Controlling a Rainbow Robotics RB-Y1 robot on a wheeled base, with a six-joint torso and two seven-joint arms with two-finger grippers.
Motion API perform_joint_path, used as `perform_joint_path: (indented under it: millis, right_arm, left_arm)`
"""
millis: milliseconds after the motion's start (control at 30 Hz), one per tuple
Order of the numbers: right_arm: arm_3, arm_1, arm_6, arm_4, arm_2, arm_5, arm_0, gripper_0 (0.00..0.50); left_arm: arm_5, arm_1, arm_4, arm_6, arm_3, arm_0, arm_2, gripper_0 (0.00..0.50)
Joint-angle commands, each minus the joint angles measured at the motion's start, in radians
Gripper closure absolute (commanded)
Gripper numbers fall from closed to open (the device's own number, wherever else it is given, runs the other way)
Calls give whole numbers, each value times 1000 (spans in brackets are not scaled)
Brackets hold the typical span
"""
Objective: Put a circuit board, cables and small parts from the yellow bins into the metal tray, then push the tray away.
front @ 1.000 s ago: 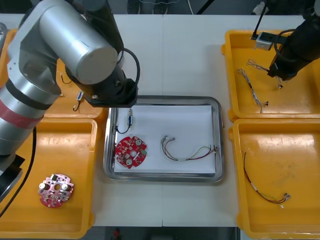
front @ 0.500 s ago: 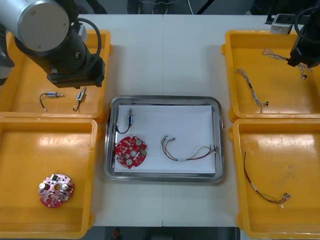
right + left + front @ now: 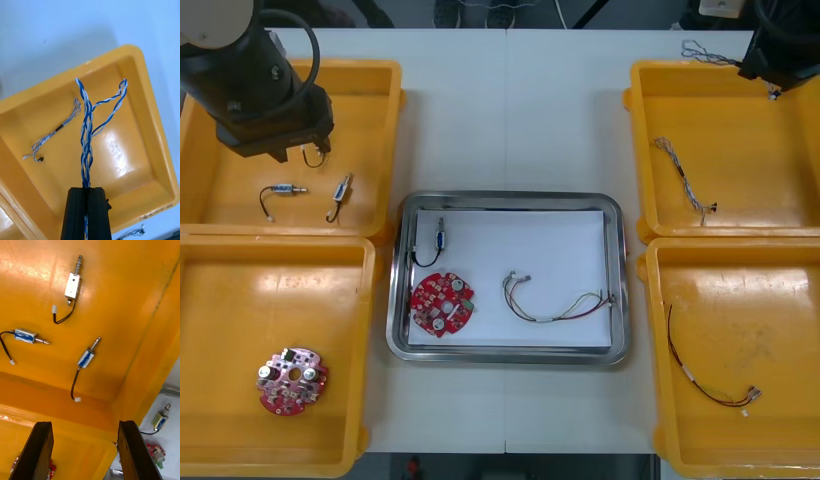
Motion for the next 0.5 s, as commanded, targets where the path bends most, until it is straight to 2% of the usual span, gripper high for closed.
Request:
perform_joint_path:
  millis: [33, 233, 500]
  right_arm:
    - [-139, 50, -60, -14, 9, 5, 44, 500]
    - [-271, 93, -161, -41, 96, 5, 82, 500]
    - [-308, 142, -227, -133, 165, 5, 102, 500]
  left_arm:
    - [-54, 41, -51, -54, 78, -61, 38, 0]
    - [-110, 39, -77, -34, 194, -70, 58, 0]
    - [-167, 30, -91, 81, 286, -70, 69, 0]
